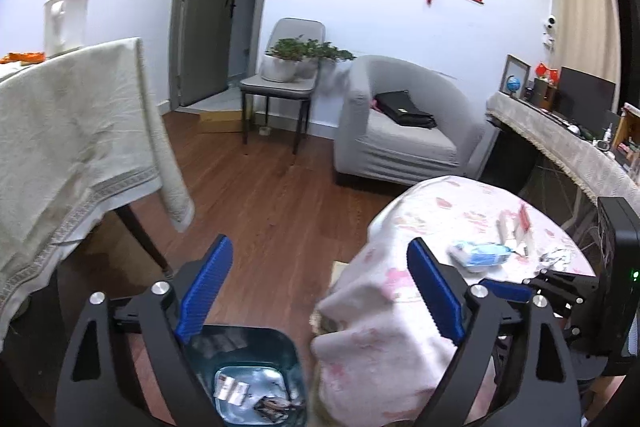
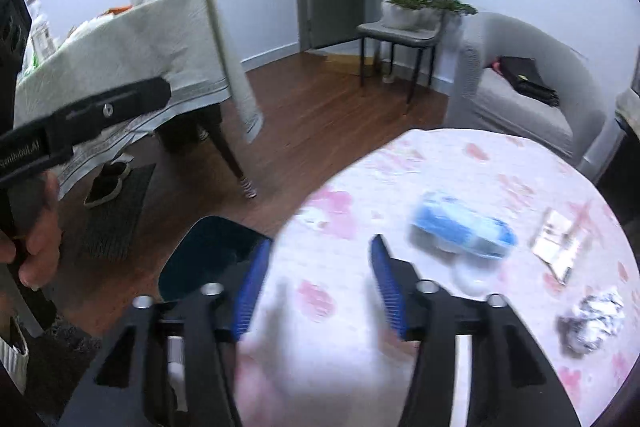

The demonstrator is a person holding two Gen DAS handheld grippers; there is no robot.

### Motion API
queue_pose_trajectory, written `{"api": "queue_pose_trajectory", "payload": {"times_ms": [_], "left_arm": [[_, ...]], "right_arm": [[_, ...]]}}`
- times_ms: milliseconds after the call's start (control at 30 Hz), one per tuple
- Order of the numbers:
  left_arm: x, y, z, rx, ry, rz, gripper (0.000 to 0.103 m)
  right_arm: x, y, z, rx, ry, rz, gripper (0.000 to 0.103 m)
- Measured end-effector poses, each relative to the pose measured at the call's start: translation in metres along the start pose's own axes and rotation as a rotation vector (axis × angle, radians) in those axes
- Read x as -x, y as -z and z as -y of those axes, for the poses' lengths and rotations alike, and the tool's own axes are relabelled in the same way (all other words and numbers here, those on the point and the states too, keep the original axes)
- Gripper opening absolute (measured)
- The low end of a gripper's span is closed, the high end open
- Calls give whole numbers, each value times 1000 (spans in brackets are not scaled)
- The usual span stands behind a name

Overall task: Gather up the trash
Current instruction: 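Move both tools back over the table toward the foil and packet, then grasp the blue wet-wipes packet with the left tool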

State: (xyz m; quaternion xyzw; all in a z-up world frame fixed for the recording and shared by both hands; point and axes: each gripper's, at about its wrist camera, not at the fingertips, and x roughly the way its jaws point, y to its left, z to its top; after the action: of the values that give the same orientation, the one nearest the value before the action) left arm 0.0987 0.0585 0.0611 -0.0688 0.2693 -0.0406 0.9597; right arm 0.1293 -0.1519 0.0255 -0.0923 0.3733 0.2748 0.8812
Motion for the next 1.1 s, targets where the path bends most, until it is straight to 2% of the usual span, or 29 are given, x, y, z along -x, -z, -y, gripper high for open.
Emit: {"api": "queue_pose_trajectory", "payload": {"times_ms": [267, 500, 767, 967, 1100], "left_arm": [[-22, 1, 45, -11, 76, -27, 94], [-40, 6, 93, -74, 115, -56, 95], [-66, 20, 145, -155, 157, -116, 95], [-94, 36, 174, -216, 143, -200, 95], [-105, 39, 184, -226, 119, -207, 95]], "right_arm": [[27, 26, 60, -92, 58, 12, 69], [50, 48, 112, -193, 92, 18, 71], [67, 68, 143, -268, 94, 23, 77], [80, 75, 155, -304, 84, 34, 80], [94, 81, 162, -310, 84, 53, 80]]}}
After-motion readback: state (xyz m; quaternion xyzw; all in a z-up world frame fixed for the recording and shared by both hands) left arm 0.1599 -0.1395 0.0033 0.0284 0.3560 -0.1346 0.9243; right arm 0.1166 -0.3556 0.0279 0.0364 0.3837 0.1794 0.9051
